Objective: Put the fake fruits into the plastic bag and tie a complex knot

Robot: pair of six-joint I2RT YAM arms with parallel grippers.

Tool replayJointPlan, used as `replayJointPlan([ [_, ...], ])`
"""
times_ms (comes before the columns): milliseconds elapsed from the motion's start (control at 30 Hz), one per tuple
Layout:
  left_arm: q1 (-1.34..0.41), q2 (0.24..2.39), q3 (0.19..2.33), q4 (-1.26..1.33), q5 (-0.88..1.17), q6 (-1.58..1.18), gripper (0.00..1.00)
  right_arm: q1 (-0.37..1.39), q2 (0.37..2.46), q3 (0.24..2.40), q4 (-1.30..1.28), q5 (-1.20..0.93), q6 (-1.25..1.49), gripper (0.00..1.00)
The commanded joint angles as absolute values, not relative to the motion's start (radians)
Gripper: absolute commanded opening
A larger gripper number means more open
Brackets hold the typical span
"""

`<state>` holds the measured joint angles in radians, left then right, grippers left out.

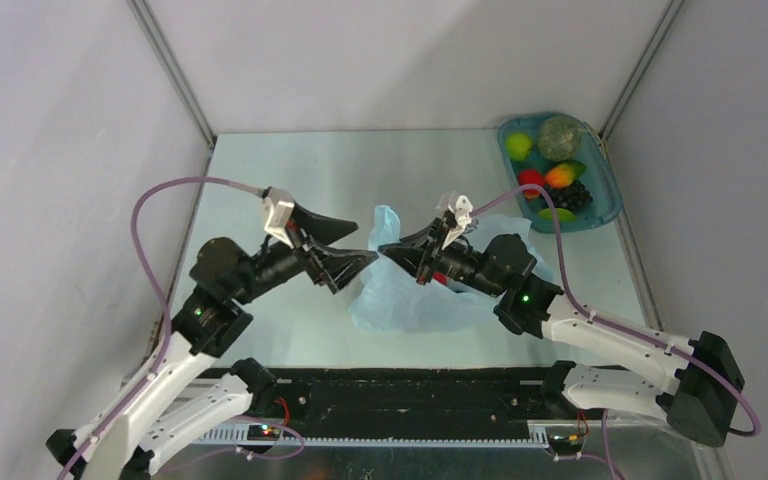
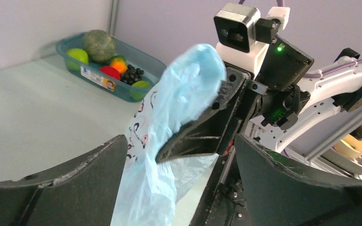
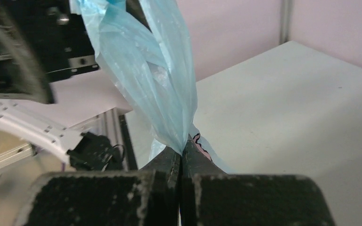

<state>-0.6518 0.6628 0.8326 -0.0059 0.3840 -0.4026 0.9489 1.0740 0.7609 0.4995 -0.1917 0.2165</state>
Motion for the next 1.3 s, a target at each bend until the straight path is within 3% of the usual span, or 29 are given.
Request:
replayJointPlan([
  [0,-0.645,0.73,0.835,0.147,0.474,-0.474,0.88,0.93,1.061,0.758,0.56,-0.375,0.28,0.0],
  [267,-0.646,0.794,0.832,0.208,0.557,-0.512,0.69,0.908,1.07,0.758,0.57,-0.457,0.314,0.0],
  [600,-0.647,0.859,0.826,0.273,0.636,-0.573,0.62,0.893,1.072,0.758,0.563,-0.457,0.326,0.0],
  [667,-0.647,0.87,0.827,0.292,0.653,-0.588,0.56,0.891,1.072,0.757,0.56,-0.458,0.328,0.0],
  [867,-0.646,0.891,0.841,0.288,0.683,-0.613,0.16,0.88,1.049,0.758,0.524,-0.456,0.335,0.01],
  [900,-0.646,0.891,0.854,0.251,0.675,-0.605,0.07,0.876,1.043,0.758,0.513,-0.455,0.333,0.1],
  [933,-0.647,0.893,0.864,0.218,0.669,-0.592,0.03,0.875,1.025,0.758,0.487,-0.451,0.331,0.16],
  [967,-0.647,0.894,0.886,0.15,0.657,-0.56,0.01,0.87,1.001,0.758,0.474,-0.452,0.329,0.28],
  [1100,-0.647,0.91,0.939,0.019,0.667,-0.469,0.0,0.848,0.909,0.758,0.367,-0.459,0.296,0.71],
  [1167,-0.646,0.917,0.951,-0.015,0.693,-0.439,0.0,0.829,0.863,0.771,0.272,-0.48,0.266,0.86],
  [1267,-0.647,0.922,0.965,-0.033,0.773,-0.389,0.0,0.815,0.821,0.82,0.163,-0.523,0.167,0.97],
])
